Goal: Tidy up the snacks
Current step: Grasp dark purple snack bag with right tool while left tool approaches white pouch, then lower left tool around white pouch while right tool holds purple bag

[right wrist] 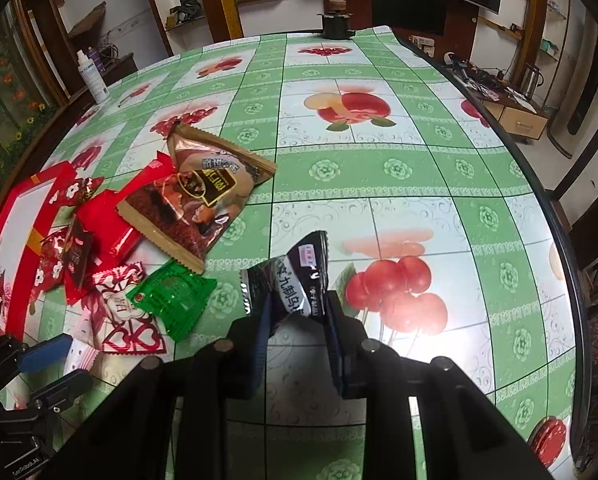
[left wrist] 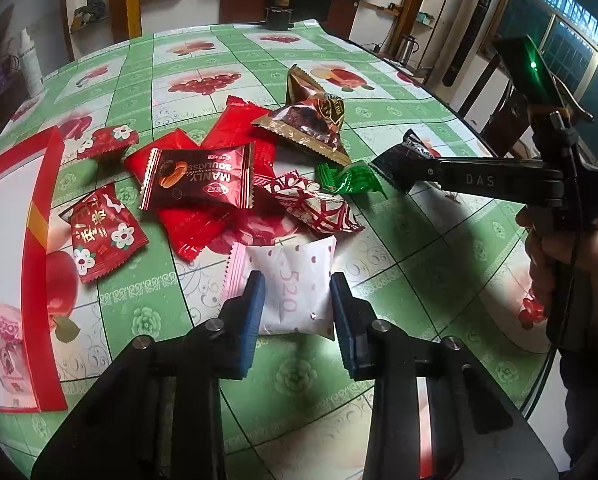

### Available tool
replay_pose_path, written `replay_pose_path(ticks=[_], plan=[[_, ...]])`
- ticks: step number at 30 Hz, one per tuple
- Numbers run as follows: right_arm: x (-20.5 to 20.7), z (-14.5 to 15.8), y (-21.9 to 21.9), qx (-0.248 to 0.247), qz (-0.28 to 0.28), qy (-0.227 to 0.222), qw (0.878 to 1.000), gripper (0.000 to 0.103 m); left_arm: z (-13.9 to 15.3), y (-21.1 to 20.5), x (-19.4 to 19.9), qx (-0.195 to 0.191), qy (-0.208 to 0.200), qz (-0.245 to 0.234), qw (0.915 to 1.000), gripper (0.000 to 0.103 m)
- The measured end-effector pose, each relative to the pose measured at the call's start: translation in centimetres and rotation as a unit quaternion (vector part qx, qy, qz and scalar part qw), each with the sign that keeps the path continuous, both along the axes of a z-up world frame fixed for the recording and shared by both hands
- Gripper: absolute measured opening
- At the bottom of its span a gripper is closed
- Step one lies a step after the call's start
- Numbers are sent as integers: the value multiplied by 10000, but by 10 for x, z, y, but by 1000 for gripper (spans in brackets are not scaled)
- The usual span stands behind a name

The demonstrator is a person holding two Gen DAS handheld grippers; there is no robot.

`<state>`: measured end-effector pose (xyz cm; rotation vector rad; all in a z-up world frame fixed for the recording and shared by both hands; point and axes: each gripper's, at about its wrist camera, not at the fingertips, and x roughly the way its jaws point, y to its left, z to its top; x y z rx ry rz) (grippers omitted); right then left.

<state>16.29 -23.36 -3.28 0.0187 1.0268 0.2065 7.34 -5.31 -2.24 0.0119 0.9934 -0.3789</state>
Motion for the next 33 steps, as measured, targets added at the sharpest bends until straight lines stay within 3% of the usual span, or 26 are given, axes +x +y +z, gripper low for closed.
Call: replay_pose_path(ticks=[8,17,22,25,29,33], plan=[[-4,0,-2,75,-2,12,10000,28,2,1,-6,-92,19,-101,9999,31],[-4,-1,-3,137,-6,24,9999,28,1,5,-15,75,-33,49,10000,50],[-5,-1,-3,164,-1,26,9999,28,1,14,-13,-34,-51,221,9997,52],[-4,-2,-4,197,-5,30,9998,28,0,18,-9,-67,-12,283,9996,68],[-4,-3,-5,258,-26,36,9997,28,-9,15,-2,56,217,211,9995,68],[-3,-3,-5,278,-26,41,9996,28,-11,5,-5,259,108,110,9995,68]])
